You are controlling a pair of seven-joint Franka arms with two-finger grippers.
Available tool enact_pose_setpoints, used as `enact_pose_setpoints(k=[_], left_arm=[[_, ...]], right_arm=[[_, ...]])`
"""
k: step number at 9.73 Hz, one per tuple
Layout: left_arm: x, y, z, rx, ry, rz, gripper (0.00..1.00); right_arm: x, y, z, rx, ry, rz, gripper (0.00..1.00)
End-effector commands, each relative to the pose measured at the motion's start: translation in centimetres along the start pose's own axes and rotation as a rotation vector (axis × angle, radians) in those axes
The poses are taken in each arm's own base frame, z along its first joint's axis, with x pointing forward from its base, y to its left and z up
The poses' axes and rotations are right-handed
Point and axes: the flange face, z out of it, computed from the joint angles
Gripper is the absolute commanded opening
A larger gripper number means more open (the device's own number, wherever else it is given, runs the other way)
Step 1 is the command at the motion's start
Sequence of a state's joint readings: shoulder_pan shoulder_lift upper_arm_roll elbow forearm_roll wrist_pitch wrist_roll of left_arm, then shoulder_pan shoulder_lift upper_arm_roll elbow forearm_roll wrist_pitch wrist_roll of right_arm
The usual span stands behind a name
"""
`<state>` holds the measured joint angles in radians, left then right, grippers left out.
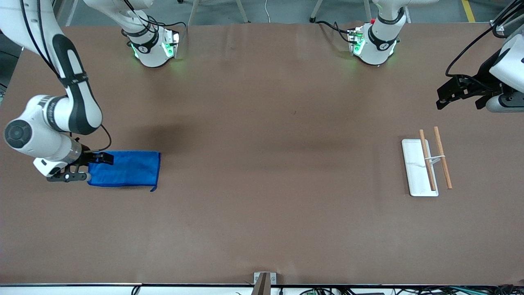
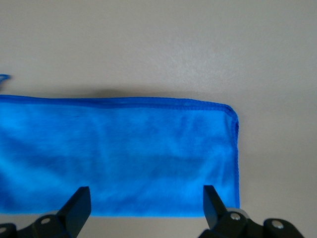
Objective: Right arm passes towel to left arm to hang
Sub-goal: 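Lower the right gripper onto the towel edge and close it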
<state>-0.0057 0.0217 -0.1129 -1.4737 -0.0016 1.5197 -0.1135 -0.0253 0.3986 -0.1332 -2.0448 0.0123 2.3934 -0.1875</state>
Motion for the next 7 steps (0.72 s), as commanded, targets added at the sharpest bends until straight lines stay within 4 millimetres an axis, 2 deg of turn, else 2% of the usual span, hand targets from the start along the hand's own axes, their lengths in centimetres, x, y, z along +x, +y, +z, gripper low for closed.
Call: enact_pose_setpoints(k=[1, 3, 5, 7], left_arm=[[0.3, -0.1, 1.7, 0.021, -0.041, 0.012, 1.00], [0.3, -0.1, 1.7, 0.020, -0.041, 0.012, 1.00], [0.3, -0.1, 1.7, 0.021, -0.042, 0.012, 1.00], [0.3, -0.1, 1.7, 0.021, -0.041, 0.012, 1.00]], right_arm=[[-0.9, -0.2, 3.4, 0.023, 0.028, 0.016, 1.00], [-2.0, -1.2, 5.2, 0.019, 0.032, -0.003, 1.00], [-1.9, -1.3, 5.9, 0.009, 0.063, -0.009, 1.00], [-3.2, -1.8, 7.5, -0.001, 0.090, -0.012, 1.00]])
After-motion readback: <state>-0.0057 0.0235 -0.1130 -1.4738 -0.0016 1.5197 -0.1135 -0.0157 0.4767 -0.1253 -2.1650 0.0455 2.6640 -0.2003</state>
